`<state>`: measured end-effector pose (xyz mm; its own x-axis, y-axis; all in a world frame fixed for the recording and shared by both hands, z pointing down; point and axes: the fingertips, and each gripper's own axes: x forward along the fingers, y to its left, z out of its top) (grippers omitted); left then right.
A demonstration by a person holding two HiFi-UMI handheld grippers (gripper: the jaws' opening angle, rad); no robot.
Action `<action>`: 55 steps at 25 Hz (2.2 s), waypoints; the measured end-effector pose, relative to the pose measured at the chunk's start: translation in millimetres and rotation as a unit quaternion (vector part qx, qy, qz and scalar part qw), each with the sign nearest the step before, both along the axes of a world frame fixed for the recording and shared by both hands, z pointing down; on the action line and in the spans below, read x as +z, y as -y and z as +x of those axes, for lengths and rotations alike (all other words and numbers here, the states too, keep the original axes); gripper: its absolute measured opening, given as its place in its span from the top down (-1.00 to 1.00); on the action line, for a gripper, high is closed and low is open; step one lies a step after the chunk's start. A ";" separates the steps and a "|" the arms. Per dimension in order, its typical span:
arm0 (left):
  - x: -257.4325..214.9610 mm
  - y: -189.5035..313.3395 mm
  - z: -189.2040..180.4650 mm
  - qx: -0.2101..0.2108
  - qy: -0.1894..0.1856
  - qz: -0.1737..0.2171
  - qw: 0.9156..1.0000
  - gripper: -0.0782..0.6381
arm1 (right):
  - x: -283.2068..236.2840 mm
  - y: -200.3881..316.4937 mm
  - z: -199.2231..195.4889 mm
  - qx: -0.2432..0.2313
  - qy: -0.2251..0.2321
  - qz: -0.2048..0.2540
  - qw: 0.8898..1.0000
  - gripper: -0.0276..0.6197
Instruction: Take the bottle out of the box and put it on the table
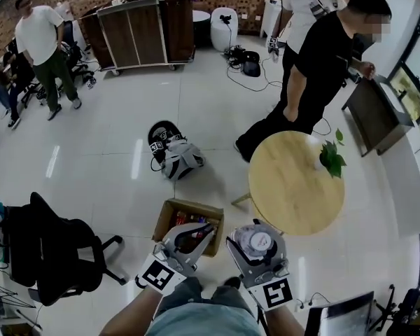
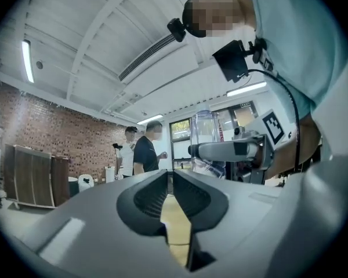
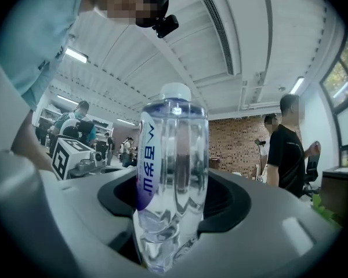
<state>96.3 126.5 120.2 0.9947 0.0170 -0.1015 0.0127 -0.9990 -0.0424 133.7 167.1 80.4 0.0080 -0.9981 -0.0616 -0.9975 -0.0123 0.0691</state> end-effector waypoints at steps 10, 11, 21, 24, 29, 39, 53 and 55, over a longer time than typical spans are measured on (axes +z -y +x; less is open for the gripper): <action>5.6 -110.4 128.5 0.060 -0.012 -0.036 0.997 0.70 | 10.7 -125.9 122.6 0.063 -0.017 -0.015 0.998 0.05; 3.1 -116.4 140.6 0.069 -0.014 -0.031 0.997 0.70 | 10.7 -132.1 132.2 0.070 -0.016 -0.015 0.997 0.05; -3.3 -134.3 229.4 0.141 -0.015 -0.020 0.990 0.74 | 10.6 -139.0 198.9 0.133 -0.012 0.003 0.991 0.05; -8.0 -126.1 246.4 0.158 -0.017 -0.015 0.987 0.75 | 12.2 -130.7 217.8 0.156 -0.011 0.000 0.988 0.05; -6.6 -98.3 270.5 0.168 -0.010 -0.012 0.986 0.75 | 16.2 -107.3 241.4 0.173 -0.010 0.003 0.985 0.05; 35.2 -65.7 330.8 0.141 0.007 -0.020 0.990 0.75 | 61.3 -83.2 297.7 0.152 0.006 0.006 0.988 0.04; 162.9 -37.6 373.4 0.020 0.073 -0.066 0.995 0.75 | 241.1 -63.2 346.9 0.067 0.042 -0.059 0.995 0.03; 178.5 -37.6 378.3 0.019 0.078 -0.071 0.994 0.75 | 261.0 -59.9 354.5 0.064 0.043 -0.064 0.995 0.03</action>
